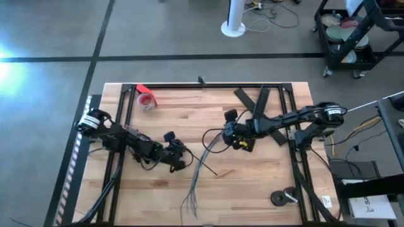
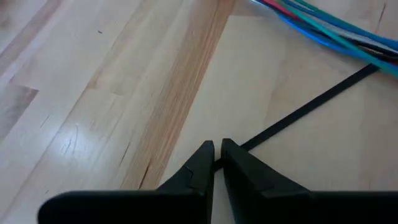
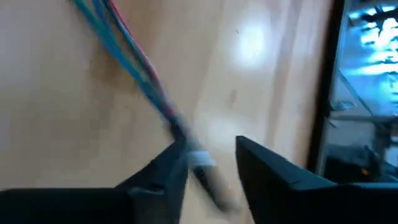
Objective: Ziptie cables
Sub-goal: Wrap the zip tie around the cable bundle
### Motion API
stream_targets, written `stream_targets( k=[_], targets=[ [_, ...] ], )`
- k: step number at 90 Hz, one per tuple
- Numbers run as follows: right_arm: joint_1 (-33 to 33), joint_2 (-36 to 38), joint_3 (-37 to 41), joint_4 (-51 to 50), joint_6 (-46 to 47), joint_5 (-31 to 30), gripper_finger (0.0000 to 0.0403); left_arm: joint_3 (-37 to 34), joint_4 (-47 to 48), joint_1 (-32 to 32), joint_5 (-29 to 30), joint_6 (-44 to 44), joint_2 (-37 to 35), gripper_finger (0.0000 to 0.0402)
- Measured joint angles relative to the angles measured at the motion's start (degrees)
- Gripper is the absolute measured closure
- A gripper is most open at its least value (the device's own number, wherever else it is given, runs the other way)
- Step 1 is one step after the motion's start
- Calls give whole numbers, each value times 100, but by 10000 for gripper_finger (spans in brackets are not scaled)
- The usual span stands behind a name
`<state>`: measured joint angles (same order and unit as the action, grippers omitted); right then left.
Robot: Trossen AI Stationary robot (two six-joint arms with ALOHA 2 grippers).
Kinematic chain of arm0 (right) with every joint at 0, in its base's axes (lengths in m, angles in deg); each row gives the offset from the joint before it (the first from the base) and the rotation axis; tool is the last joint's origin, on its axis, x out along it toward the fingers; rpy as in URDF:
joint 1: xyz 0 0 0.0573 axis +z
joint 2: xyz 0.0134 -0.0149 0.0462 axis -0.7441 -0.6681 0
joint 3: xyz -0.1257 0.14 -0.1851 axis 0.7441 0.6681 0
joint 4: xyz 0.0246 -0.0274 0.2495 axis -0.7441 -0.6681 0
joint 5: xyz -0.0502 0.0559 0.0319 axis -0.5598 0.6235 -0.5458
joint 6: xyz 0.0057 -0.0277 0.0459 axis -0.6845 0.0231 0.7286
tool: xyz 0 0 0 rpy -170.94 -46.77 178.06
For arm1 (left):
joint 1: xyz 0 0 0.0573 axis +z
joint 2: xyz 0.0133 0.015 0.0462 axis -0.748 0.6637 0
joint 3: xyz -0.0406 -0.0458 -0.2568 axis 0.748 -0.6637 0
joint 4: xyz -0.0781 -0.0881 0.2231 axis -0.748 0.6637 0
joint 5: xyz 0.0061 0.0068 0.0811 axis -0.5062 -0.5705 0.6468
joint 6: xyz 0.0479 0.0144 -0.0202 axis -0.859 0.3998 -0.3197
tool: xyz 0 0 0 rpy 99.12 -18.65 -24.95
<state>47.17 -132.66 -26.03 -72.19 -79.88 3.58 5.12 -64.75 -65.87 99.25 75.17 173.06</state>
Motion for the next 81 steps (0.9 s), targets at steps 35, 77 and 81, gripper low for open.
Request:
stream_targets(
  k=[35, 77, 81],
  targets=[
    [4, 656, 172, 839, 1142, 2362, 205, -8, -4, -12, -110, -116, -4, 380],
    [172, -1702, 814, 5199, 2380, 3205, 257, -12, 148, -538, -473, -88, -7, 380],
    [162, -1904, 748, 5222, 2437, 3026, 265, -10, 236, -585, -520, -15, -7, 380]
  ],
)
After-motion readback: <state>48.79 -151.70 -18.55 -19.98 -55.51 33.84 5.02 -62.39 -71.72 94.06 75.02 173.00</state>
